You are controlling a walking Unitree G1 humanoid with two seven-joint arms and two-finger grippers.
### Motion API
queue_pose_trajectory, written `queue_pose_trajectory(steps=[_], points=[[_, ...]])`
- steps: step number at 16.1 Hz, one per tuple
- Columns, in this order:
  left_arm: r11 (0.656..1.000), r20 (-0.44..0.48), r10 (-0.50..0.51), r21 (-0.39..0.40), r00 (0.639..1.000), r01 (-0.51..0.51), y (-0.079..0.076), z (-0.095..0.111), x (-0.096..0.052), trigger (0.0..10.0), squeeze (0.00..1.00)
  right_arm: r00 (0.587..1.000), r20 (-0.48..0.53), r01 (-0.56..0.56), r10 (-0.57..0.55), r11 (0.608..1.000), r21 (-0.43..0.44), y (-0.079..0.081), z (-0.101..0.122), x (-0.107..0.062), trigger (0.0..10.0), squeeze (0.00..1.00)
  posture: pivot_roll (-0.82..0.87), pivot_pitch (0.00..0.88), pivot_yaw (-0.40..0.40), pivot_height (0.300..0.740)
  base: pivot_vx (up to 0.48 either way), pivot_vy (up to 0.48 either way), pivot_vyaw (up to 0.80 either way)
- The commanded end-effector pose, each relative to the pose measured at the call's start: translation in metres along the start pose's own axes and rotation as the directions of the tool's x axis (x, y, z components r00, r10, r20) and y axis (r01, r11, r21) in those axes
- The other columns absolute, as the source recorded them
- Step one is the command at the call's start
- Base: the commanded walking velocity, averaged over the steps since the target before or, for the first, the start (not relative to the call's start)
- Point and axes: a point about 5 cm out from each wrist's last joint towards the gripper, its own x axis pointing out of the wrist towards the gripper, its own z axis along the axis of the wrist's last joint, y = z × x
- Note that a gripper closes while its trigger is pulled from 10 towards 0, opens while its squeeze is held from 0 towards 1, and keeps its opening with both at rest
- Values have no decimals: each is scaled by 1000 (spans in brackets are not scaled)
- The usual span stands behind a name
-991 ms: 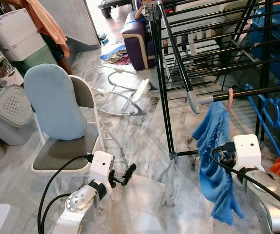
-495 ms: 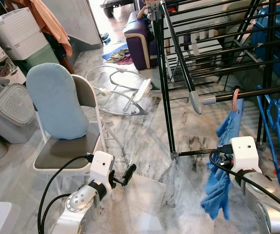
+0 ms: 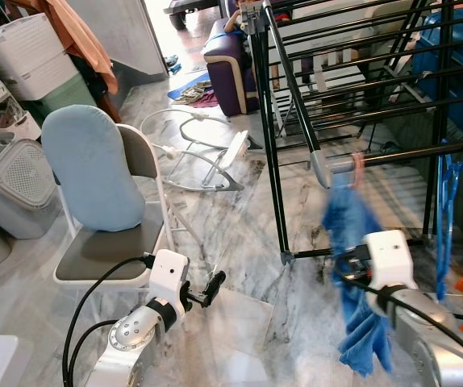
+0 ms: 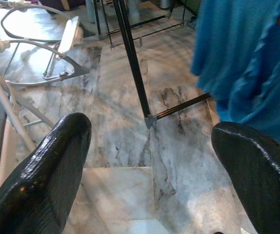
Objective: Hang hanger
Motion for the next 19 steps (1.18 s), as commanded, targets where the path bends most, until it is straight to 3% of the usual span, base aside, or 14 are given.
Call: queue_pose_trajectory(steps=[1,7,8,9,10,15,19], points=[[1000,-21,21,18,1000,-21,6,-2,-1,10000,0,997,41,-59,59,998,-13,12,9,0,0,0,-198,0,170,740,0,0,0],[1000,-21,21,19,1000,-21,6,-2,-1,10000,0,991,56,-118,120,992,-40,22,13,3,0,0,-198,0,171,740,0,0,0],[1000,-23,22,20,999,-21,6,-2,-1,10000,0,991,52,-117,120,992,-49,22,12,2,4902,0,-198,0,171,740,0,0,0],[1000,-23,22,20,999,-22,6,-2,-1,10000,0,992,50,-111,114,993,-49,21,11,2,10000,427,-198,0,171,740,0,0,0],[1000,-24,21,19,999,-21,6,-2,-1,10000,0,996,55,-74,76,996,-48,15,10,1,10000,1000,-196,0,169,740,0,0,0],[1000,-28,15,18,999,-15,5,-3,-1,10000,0,998,55,-37,40,998,-43,10,8,1,10000,1000,-196,0,169,740,0,0,0],[1000,-28,17,18,999,-16,5,-3,-1,10000,0,991,126,47,-42,998,-37,-2,16,-2,10000,1000,-196,0,169,740,0,0,0]])
